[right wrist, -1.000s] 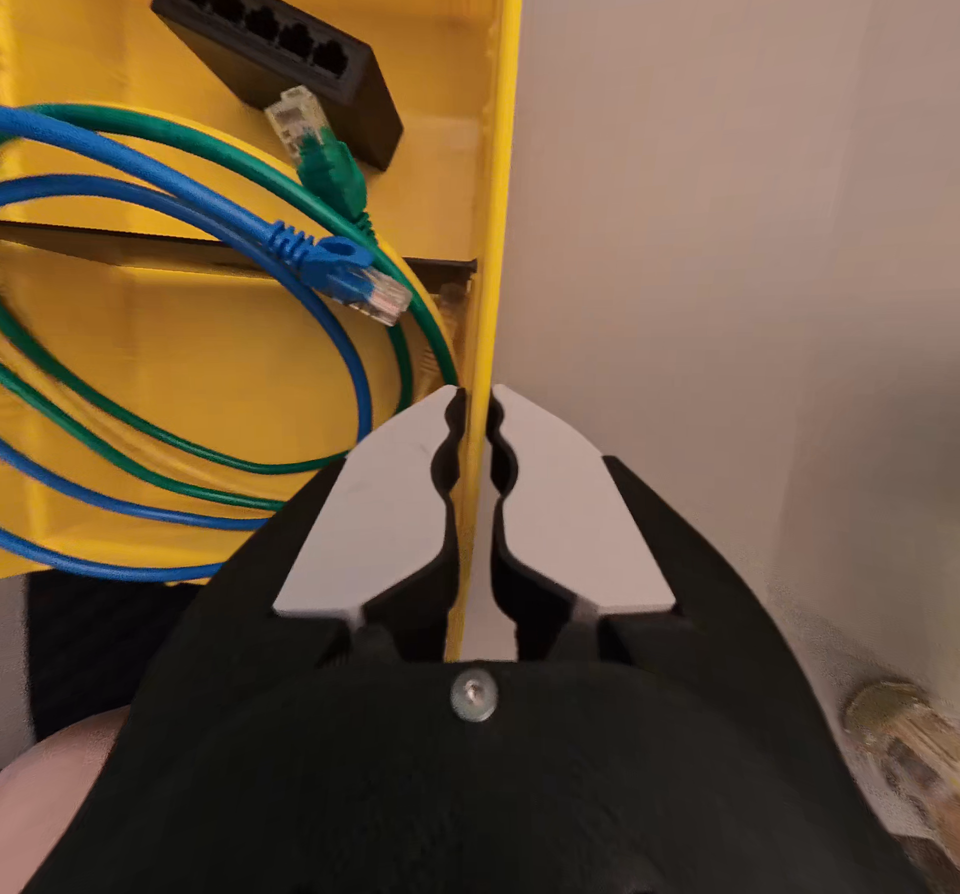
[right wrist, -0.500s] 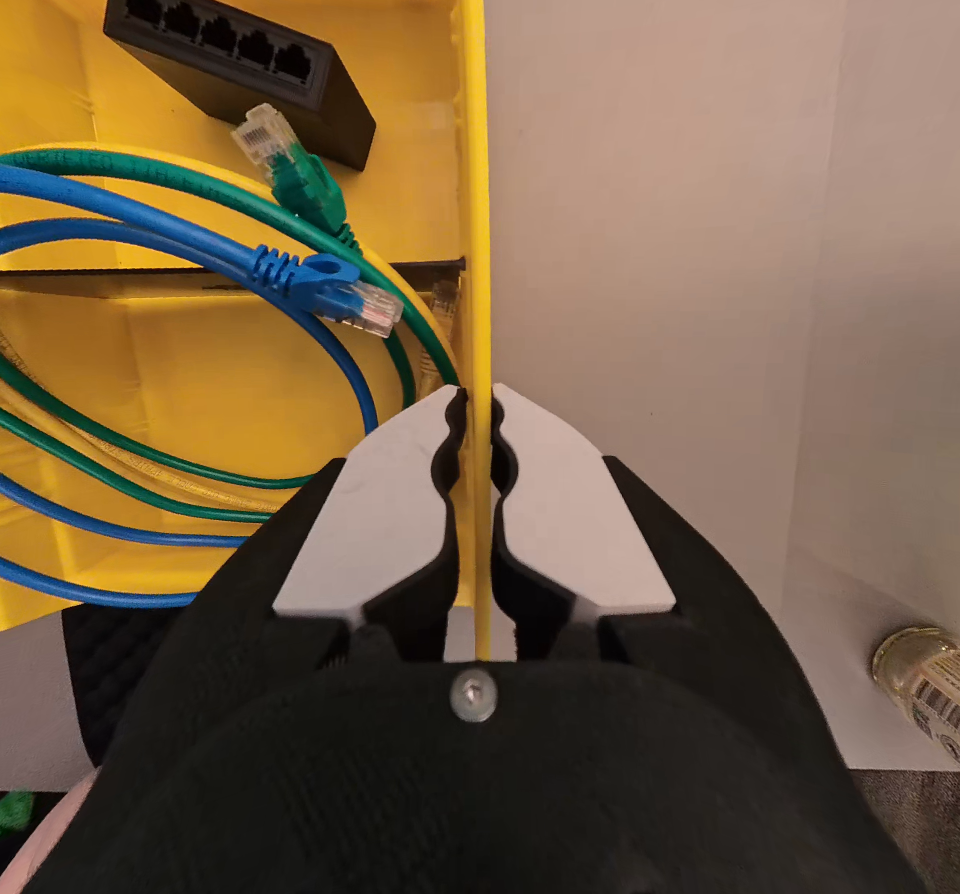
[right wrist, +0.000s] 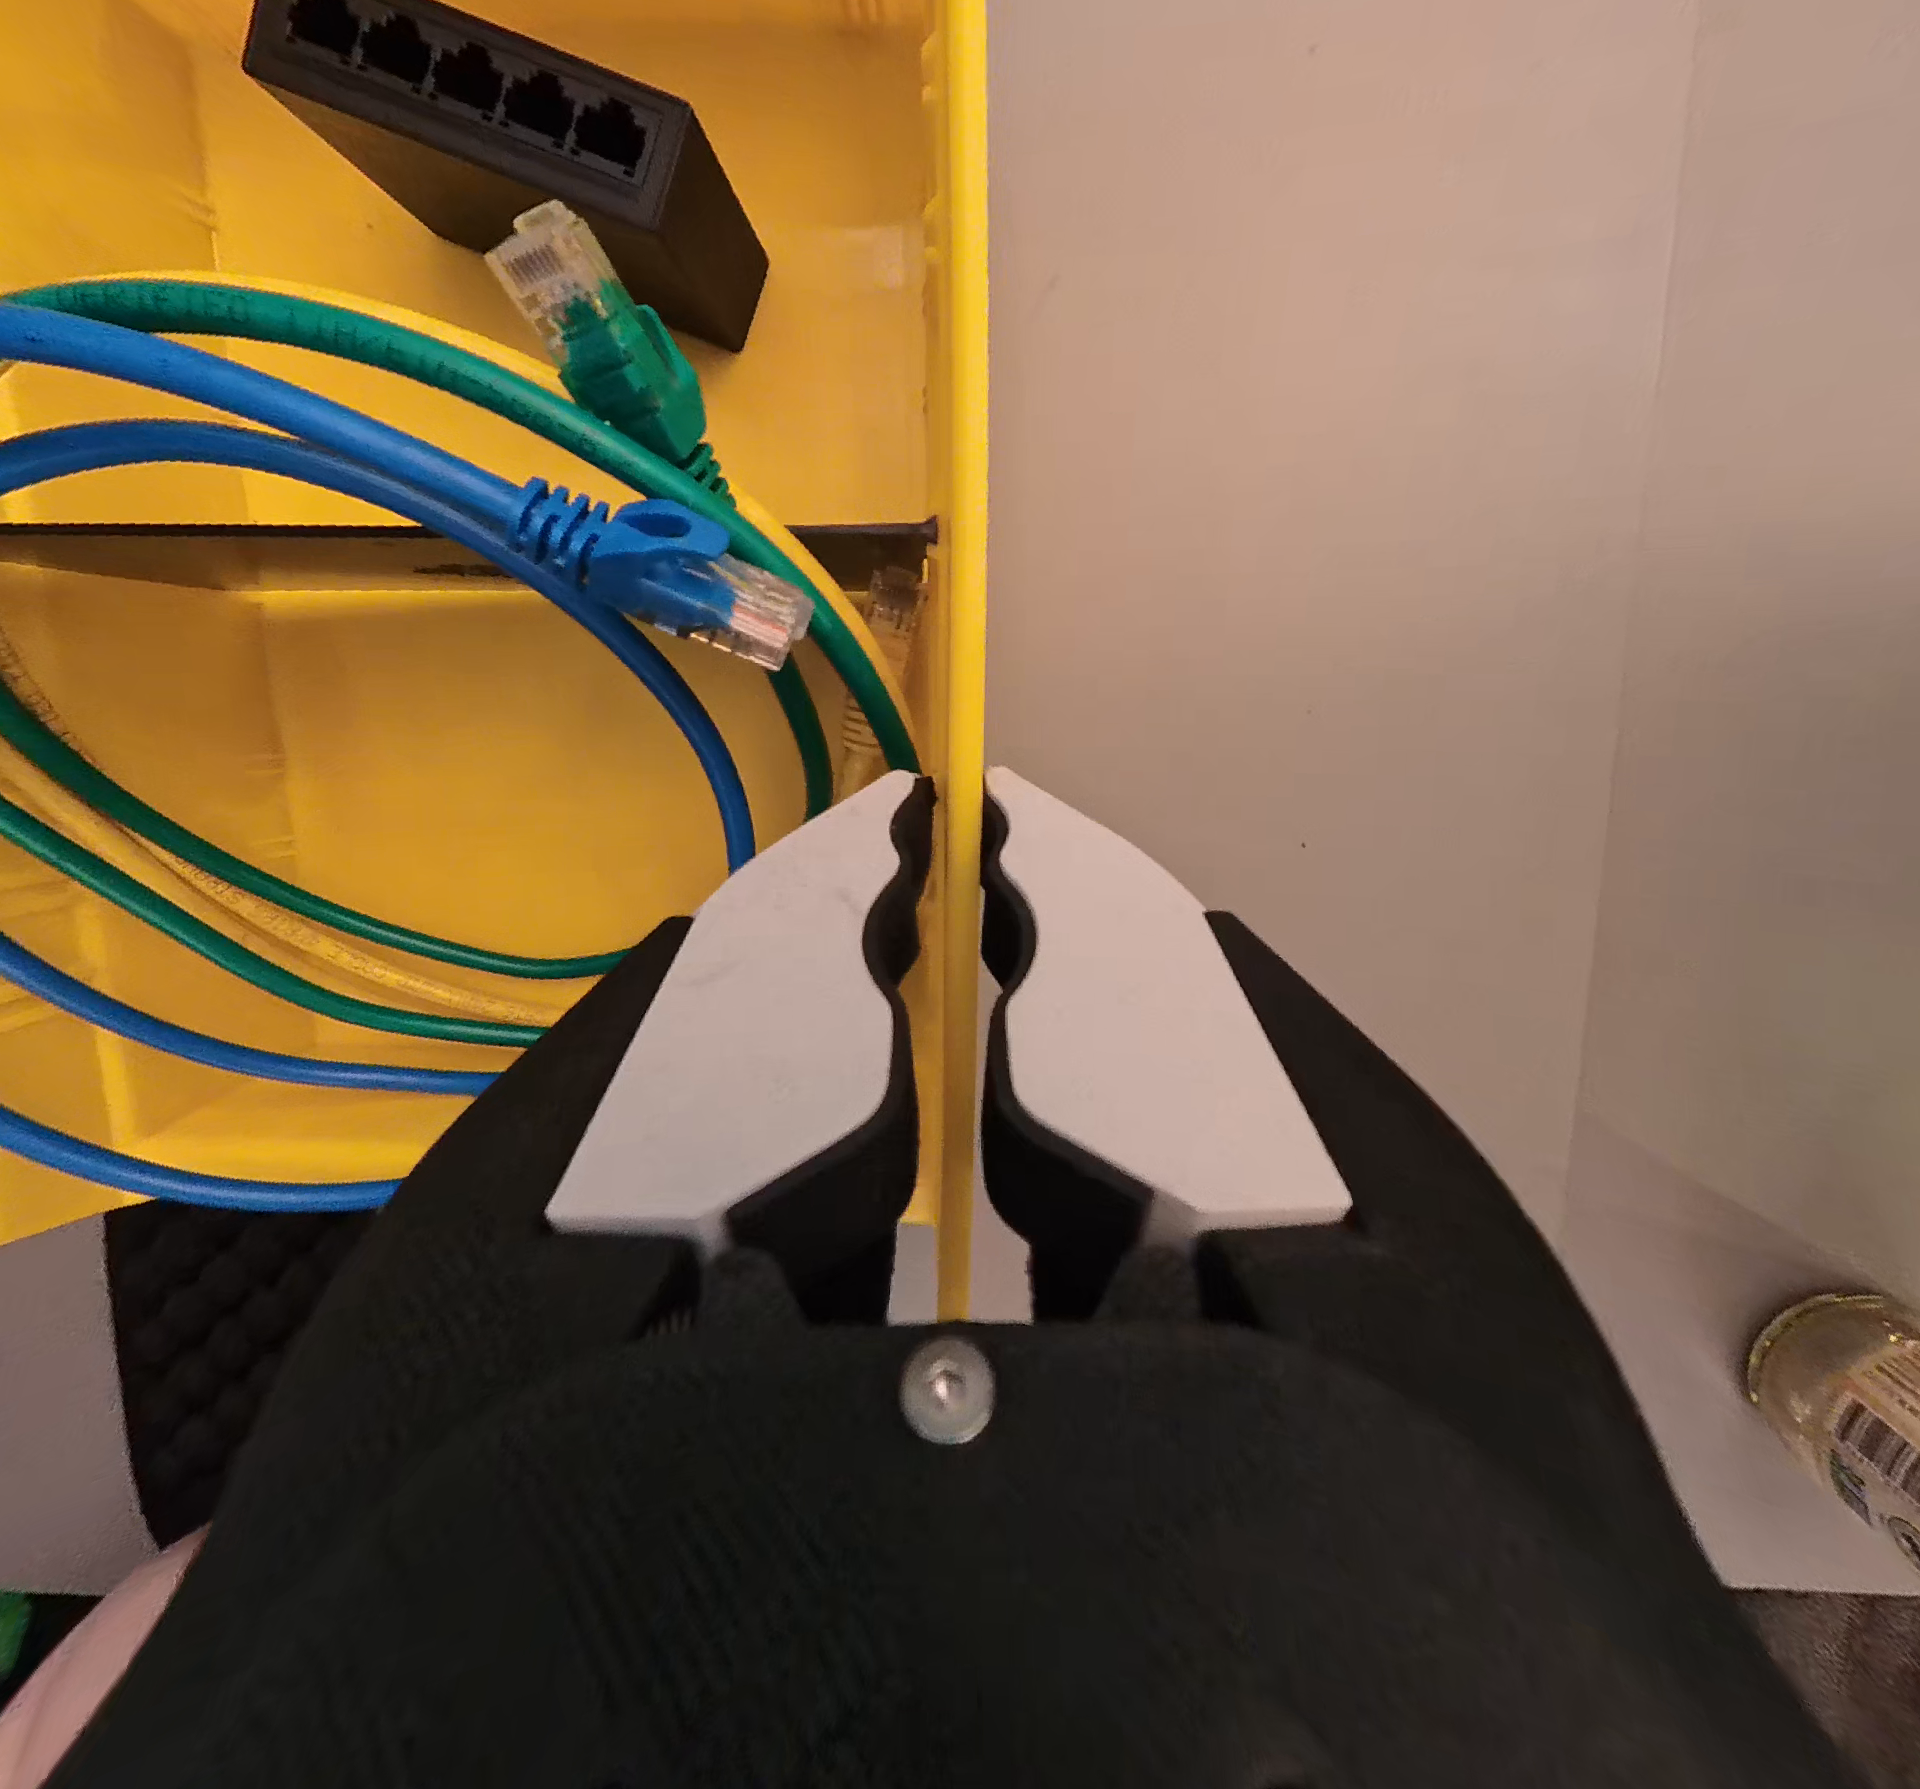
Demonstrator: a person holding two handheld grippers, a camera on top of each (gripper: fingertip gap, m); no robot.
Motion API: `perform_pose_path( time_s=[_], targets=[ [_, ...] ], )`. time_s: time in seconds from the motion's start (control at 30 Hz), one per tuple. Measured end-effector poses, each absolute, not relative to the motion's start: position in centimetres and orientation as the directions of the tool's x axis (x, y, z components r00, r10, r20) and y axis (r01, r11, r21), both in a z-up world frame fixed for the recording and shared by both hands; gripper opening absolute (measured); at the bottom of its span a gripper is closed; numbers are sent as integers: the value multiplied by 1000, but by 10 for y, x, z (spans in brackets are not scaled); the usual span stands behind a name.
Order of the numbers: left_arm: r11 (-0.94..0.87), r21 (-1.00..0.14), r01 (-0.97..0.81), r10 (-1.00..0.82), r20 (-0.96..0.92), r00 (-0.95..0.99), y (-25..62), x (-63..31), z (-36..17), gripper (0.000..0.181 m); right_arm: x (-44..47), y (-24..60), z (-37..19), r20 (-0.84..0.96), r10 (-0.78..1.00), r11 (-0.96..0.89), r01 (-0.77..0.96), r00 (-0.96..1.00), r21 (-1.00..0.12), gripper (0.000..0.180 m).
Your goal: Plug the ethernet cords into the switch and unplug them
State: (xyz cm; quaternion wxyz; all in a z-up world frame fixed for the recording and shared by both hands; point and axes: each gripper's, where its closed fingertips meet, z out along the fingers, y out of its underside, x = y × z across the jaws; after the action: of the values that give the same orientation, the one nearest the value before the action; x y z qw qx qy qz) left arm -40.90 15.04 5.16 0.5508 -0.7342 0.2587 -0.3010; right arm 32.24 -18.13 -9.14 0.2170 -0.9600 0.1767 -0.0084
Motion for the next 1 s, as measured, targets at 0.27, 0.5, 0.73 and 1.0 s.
perform_pose_path(
  time_s=[0.27,0.5,0.73,1.0],
  targets=[
    [-607,-789,-93,-480,271,834,152,-473,-22,45,295,-171,-92,-143,-314,-869,-345,939,-354,5],
    [-843,-513,-161,-383,362,850,142,-471,-88,32,240,-135,-94,-150,-200,-937,-234,968,-260,9],
    [-828,-380,-413,-480,101,871,137,-468,-113,7,172,-104,-93,-187,-28,-971,-71,982,-228,10],
    [-737,-307,-601,-647,68,759,123,-391,-115,7,115,-83,-93,-146,133,-972,101,980,-212,12]
  ],
)
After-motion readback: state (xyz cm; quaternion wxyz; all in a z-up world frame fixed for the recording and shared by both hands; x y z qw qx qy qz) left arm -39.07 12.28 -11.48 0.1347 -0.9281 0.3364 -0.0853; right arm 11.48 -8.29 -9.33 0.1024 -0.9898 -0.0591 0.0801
